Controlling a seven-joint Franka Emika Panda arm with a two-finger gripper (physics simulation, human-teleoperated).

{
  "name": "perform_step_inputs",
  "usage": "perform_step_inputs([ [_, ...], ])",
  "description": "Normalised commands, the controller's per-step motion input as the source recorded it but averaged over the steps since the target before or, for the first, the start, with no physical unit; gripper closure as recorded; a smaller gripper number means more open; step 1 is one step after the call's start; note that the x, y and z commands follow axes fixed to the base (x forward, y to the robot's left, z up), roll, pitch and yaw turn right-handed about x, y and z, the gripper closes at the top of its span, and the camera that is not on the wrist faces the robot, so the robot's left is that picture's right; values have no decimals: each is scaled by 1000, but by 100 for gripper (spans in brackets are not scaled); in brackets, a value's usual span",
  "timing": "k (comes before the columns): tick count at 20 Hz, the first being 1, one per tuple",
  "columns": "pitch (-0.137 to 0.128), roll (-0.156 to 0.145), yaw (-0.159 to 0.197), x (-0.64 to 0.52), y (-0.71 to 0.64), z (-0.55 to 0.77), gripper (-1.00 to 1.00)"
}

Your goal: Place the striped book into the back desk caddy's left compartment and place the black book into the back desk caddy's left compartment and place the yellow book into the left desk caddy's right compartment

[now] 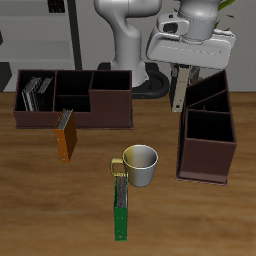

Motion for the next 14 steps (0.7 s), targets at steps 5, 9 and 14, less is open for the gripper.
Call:
perform_step_inputs([
  [5, -21, 162, 36, -178, 543, 97, 100],
  [9, -17, 29, -29, 42, 274, 153, 100],
  [14, 19, -1, -63, 214, 148, 6, 100],
])
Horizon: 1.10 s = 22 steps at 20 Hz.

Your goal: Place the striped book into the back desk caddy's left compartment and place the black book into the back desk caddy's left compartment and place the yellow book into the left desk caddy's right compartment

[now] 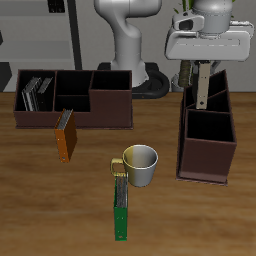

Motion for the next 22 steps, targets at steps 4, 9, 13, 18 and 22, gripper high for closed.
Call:
perform_step_inputs([
  [4, 32, -1, -41, 166, 131, -109, 100],
  [9, 43, 7, -48, 125, 76, -282, 100],
  [13, 40, 16, -15, 57, 148, -430, 100],
  [18, 14, 12, -4, 33, 55, -237, 100],
  [22, 1, -9, 40, -30, 21, -140, 100],
])
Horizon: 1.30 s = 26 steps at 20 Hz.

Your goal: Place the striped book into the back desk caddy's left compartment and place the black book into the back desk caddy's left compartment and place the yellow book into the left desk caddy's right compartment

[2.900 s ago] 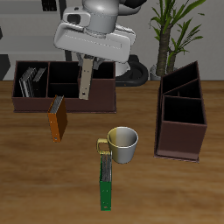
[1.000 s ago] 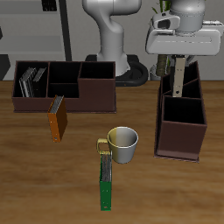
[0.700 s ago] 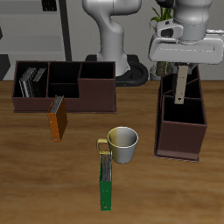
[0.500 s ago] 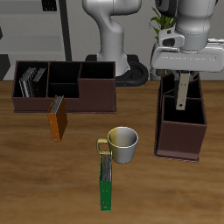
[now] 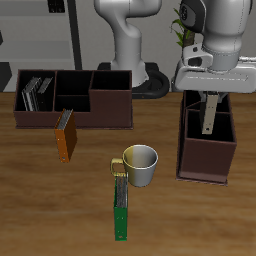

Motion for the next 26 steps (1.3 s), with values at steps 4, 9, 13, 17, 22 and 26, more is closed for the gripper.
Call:
perform_step_inputs([
  [4, 25, 5, -4, 17, 1, -237, 100],
  [9, 23, -2, 4, 50, -31, -256, 100],
  [13, 35, 10, 8, 24, 31, -333, 100],
  [17, 39, 5, 12, 4, -10, -381, 100],
  [22, 35, -20, -23, 65, -63, -258, 100],
  [26, 23, -4, -9, 17, -65, -99, -100],
])
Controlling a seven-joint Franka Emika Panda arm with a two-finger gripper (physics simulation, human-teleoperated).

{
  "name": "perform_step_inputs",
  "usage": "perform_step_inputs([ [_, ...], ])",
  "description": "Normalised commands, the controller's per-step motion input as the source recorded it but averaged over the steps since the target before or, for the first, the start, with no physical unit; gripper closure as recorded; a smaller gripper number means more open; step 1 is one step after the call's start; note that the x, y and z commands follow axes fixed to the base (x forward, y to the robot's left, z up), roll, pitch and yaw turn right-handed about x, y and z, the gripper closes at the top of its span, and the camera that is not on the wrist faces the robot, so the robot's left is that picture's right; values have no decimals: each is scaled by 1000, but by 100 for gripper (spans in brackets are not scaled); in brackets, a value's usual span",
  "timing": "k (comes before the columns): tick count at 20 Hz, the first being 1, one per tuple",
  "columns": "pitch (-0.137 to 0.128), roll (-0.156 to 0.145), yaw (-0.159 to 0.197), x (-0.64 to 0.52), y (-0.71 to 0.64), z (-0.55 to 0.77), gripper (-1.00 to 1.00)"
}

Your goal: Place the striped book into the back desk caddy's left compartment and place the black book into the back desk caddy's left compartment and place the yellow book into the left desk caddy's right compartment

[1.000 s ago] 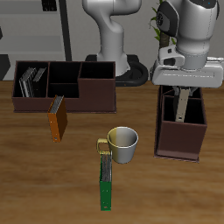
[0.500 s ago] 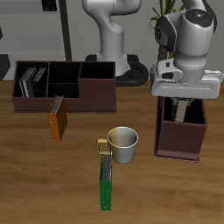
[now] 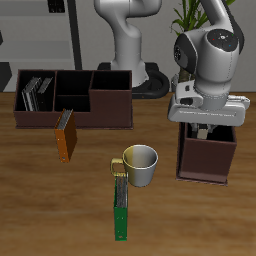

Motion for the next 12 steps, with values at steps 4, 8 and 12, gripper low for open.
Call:
perform_step_inputs([
  [4, 12, -11, -16, 11, -182, 100, -100],
  [8, -24, -22, 18, -85, -41, 226, -100],
  [12, -59, 6, 20, -179, -39, 399, -100],
])
